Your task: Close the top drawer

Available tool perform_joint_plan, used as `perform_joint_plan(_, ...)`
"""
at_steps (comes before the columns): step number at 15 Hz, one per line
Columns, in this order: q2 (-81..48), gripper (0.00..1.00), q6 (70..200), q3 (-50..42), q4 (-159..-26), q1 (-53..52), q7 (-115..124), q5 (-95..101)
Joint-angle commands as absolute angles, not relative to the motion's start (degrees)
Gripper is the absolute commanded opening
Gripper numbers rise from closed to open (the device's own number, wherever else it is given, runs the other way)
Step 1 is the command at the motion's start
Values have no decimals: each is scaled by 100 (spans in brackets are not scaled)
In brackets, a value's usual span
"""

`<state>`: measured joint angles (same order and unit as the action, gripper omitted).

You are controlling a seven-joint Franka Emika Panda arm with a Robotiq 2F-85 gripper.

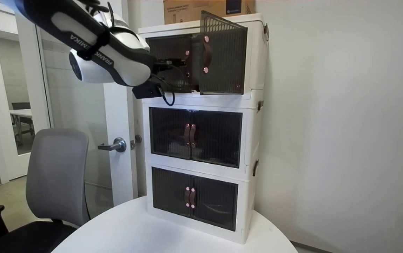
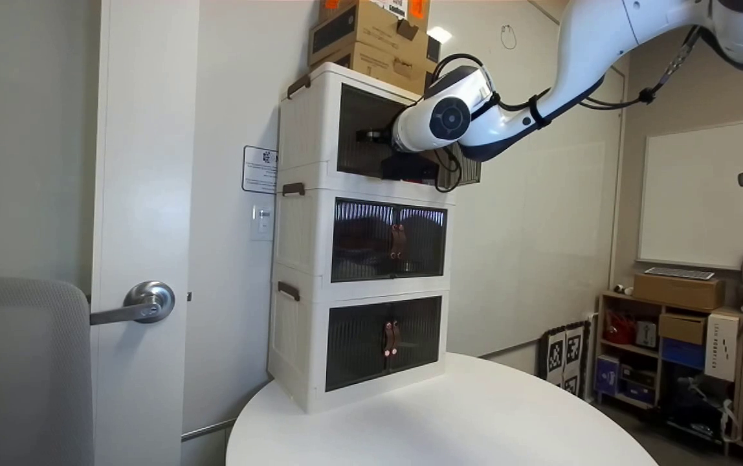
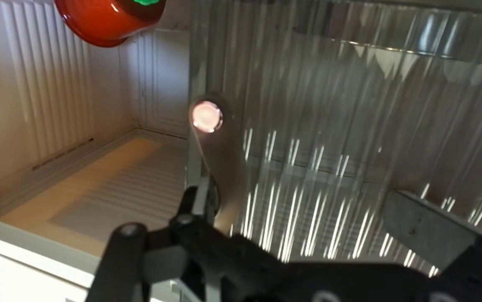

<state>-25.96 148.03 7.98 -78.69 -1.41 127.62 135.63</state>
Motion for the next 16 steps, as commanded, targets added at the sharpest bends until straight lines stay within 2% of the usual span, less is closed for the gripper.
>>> perform_joint_plan(1, -2861, 100, 15628, 920, -7188, 7, 12901, 13478)
perform_joint_plan(6, -2759, 100, 16853, 913, -7026, 292, 12660, 12417)
perform_joint_plan(11, -1954, 100, 17836, 735, -8261, 538, 12017, 10532)
perform_joint_plan(12, -1784, 100, 17710, 703, -8507, 551, 11907, 10265)
perform_joint_plan(16, -1037, 100, 15866, 691, -9108, 338, 12559, 10729)
